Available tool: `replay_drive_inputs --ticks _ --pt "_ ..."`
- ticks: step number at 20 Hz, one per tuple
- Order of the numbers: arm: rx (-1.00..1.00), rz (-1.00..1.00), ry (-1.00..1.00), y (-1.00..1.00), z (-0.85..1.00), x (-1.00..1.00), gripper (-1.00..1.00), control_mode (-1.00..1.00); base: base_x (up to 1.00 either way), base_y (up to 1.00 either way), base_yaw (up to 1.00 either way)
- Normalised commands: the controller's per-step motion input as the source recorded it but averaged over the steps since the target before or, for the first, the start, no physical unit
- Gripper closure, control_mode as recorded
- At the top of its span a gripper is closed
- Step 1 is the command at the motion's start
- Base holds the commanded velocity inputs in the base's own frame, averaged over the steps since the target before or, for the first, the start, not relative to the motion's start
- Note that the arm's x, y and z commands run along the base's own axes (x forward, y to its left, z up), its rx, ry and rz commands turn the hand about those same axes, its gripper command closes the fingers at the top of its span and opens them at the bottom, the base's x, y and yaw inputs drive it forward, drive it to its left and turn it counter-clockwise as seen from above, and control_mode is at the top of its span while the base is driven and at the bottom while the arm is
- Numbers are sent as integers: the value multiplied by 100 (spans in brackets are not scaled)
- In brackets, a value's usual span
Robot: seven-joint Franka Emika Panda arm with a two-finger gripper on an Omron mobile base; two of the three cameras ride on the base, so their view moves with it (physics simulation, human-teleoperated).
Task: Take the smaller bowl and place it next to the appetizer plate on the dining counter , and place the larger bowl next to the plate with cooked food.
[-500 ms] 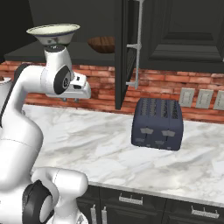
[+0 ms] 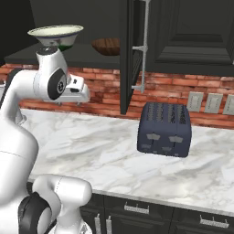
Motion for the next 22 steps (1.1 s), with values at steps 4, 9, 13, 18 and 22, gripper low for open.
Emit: replay_drive_inputs --ticks 4,9,13,18,22 --pt "-3 -10 -29 26 36 -35 -100 -100 0 0 0" --pt "9 -23 -26 19 49 -15 -100 -100 0 0 0" --pt "22 -32 -18 19 56 -29 -100 -100 0 0 0" --pt "32 -17 -5 20 66 -2 -100 -100 0 0 0" --pt "33 -1 0 22 52 14 -100 -100 0 0 0"
